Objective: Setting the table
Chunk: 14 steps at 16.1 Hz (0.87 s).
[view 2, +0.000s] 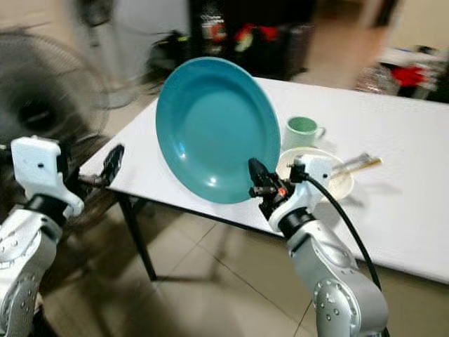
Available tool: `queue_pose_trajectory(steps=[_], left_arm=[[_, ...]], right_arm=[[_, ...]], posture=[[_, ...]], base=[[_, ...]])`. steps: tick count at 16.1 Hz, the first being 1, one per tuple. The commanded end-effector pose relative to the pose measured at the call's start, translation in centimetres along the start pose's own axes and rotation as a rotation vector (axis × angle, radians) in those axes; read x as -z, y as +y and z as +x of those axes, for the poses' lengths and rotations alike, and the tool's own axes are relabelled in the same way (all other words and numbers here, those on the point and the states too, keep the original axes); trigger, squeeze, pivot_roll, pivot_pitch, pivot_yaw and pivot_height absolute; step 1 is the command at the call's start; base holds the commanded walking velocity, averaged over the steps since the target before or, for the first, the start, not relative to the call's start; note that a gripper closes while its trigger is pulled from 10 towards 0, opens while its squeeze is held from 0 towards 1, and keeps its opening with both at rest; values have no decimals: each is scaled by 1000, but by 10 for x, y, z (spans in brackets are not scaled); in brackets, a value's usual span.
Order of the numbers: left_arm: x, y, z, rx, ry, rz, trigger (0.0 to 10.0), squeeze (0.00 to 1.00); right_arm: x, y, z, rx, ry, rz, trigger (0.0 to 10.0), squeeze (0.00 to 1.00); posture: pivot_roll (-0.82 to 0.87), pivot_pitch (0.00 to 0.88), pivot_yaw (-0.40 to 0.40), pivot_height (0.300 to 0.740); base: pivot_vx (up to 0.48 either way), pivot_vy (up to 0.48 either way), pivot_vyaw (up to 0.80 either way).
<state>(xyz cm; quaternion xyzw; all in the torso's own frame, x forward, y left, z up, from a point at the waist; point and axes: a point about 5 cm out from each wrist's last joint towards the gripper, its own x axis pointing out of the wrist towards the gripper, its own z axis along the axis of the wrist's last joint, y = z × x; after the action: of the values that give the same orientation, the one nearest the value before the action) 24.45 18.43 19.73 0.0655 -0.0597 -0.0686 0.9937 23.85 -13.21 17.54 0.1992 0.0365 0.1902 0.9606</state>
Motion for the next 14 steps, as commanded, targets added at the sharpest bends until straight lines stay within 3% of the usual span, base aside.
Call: queue_pose_trajectory(steps=[1, 5, 6, 7, 8, 9, 11, 12, 13, 14], left_arm=[[4, 6, 1, -15, 27, 36, 10000, 0], [6, 5, 4, -8, 32, 56, 10000, 0], [6, 10, 6, -32, 22, -37, 10000, 0], [5, 11, 7, -24, 14, -70, 10000, 816], [4, 11, 10, 21, -9, -128, 10000, 1000], [7, 9, 15, 83, -10, -211, 10000, 1000], [13, 4, 22, 177, 19, -297, 10000, 1000], [13, 3, 26, 226, 9, -399, 10000, 1000], [12, 2, 31, 267, -1, -474, 10000, 922], [12, 2, 34, 290, -1, -483, 10000, 247]], right_arm=[[-6, 8, 1, -37, -43, 1, 10000, 0], [-7, 8, 2, -37, -48, 3, 10000, 0], [-8, 8, 3, -39, -53, 5, 10000, 0], [-9, 8, 3, -42, -54, 5, 10000, 0], [-8, 7, 6, -60, -49, 24, 10000, 0], [-8, 8, 9, -143, -26, 48, 10000, 0], [-13, 4, 13, -193, -26, 68, 10000, 0], [-16, 0, 14, -216, -26, 67, 10000, 0], [-20, -3, 15, -239, -28, 70, 10000, 0], [-23, -6, 16, -255, -32, 80, 10000, 0]], posture=[[-63, 0, 16, 740], [-63, 0, 19, 740], [-61, 0, 20, 740], [-58, 0, 21, 740], [-57, 0, 21, 740], [-58, 0, 26, 740], [-61, 0, 30, 740], [-64, 0, 34, 740], [-65, 0, 34, 740], [-67, 0, 35, 740]], base=[[0, -255, -800], [0, -480, -800], [0, 0, -800], [0, 0, -800], [0, 0, -656], [0, 0, 0], [0, 0, 0], [0, 0, 0], [0, 0, 0], [0, 0, 0]])
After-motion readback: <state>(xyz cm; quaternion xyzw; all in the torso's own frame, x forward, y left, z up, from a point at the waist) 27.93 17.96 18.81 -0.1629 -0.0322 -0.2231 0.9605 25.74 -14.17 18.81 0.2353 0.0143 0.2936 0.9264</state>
